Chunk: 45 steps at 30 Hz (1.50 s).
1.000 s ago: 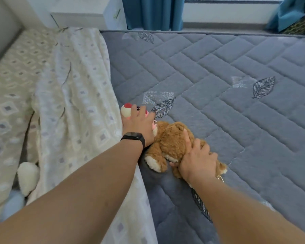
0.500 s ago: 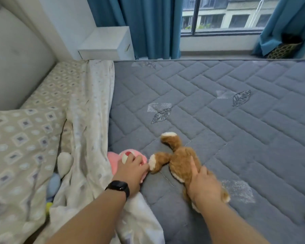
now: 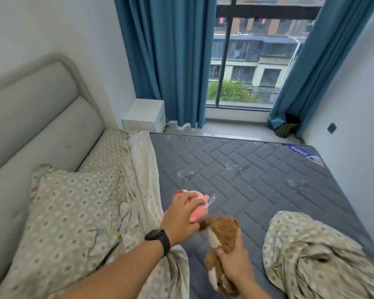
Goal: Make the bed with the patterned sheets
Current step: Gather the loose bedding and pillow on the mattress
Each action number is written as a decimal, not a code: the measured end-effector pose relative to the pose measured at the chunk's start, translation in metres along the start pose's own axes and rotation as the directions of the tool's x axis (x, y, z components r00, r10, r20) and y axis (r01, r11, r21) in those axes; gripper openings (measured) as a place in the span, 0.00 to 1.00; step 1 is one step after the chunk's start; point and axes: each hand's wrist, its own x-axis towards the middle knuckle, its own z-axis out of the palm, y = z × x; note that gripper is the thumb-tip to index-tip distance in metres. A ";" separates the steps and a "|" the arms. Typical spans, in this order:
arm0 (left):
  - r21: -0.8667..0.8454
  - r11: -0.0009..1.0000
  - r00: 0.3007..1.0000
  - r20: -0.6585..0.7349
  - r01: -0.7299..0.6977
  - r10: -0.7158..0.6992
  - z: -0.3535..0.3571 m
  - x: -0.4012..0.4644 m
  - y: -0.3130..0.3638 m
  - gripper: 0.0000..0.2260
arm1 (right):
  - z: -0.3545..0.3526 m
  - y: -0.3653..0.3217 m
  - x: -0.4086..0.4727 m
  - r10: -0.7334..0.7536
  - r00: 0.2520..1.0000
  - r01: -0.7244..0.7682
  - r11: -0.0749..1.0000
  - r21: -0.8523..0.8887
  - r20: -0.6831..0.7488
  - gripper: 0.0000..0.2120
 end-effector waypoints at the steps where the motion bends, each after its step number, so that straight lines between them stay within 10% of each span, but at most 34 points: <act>1: -0.100 0.994 0.998 -0.030 0.043 -0.046 -0.017 -0.014 0.026 0.27 | -0.013 -0.017 -0.028 -0.022 1.000 0.023 0.999 0.030 -0.007 0.52; 7: -0.411 0.860 0.908 -0.150 0.302 -0.391 -0.037 -0.091 0.066 0.26 | -0.010 -0.038 -0.095 -0.031 0.999 0.038 0.961 0.273 -0.031 0.43; 16: -0.408 0.857 0.892 -0.184 0.314 -0.414 -0.117 -0.137 0.041 0.27 | 0.036 -0.057 -0.123 -0.031 0.997 -0.001 0.914 0.407 0.072 0.34; 25: -0.524 0.706 0.680 -0.288 0.477 -0.674 -0.178 -0.239 -0.045 0.27 | 0.128 -0.079 -0.156 0.204 0.883 -0.365 0.864 0.346 0.423 0.25; 32: -0.594 0.544 0.495 -0.263 0.593 -0.828 -0.192 -0.324 -0.119 0.26 | 0.218 -0.089 -0.160 0.256 0.847 -0.387 0.897 0.212 0.465 0.42; 35: -0.595 0.535 0.496 -0.249 0.599 -0.832 -0.197 -0.337 -0.134 0.26 | 0.232 -0.131 -0.146 0.161 0.883 -0.283 0.932 0.227 0.440 0.45; 39: -0.596 0.535 0.515 -0.225 0.598 -0.827 -0.207 -0.335 -0.148 0.26 | 0.227 -0.225 -0.129 -0.074 0.921 -0.080 0.924 0.373 0.382 0.23; 45: -0.592 0.563 0.587 -0.178 0.577 -0.790 -0.214 -0.312 -0.158 0.25 | 0.216 -0.279 -0.110 -0.158 0.956 0.044 0.912 0.407 0.249 0.31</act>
